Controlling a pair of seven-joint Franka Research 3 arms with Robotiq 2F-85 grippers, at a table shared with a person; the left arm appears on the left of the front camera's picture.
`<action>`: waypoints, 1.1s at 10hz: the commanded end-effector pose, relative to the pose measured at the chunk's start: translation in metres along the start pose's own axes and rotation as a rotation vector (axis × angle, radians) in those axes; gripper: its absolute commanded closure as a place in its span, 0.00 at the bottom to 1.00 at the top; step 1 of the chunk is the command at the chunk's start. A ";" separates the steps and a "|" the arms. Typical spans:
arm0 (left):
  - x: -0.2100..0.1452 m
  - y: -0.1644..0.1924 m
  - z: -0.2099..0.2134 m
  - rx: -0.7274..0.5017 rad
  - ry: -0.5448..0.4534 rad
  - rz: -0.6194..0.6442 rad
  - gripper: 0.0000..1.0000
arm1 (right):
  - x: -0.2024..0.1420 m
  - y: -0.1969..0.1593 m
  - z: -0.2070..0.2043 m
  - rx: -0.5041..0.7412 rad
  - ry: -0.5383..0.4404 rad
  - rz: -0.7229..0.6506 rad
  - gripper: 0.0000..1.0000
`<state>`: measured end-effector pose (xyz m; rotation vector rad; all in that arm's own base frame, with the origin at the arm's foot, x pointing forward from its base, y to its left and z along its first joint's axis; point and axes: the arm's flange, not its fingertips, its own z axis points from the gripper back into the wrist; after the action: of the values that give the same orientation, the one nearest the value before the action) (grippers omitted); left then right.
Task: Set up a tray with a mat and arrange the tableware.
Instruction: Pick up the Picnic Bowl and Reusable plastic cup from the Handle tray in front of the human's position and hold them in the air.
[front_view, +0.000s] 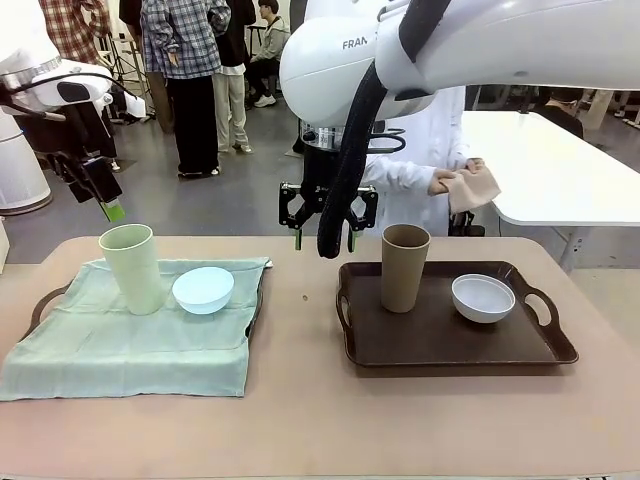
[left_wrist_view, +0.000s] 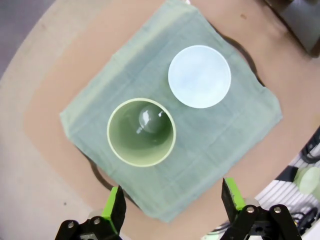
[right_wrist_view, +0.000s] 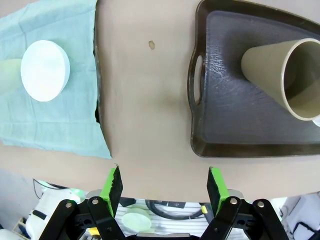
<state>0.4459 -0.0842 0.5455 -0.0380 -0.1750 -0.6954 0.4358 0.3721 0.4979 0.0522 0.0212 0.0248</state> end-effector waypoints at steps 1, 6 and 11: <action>0.000 0.000 0.000 0.000 0.000 0.000 0.00 | 0.000 0.000 0.000 0.000 0.000 0.000 0.12; -0.011 -0.049 0.002 0.219 0.142 0.453 0.00 | -0.074 -0.160 0.045 -0.018 -0.165 -0.148 0.12; -0.015 -0.046 0.006 0.195 0.122 0.454 0.00 | -0.081 -0.198 0.056 -0.002 -0.155 -0.223 0.12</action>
<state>0.3999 -0.1042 0.5505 0.1426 -0.1034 -0.2221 0.3496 0.1482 0.5433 0.0619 -0.1320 -0.2313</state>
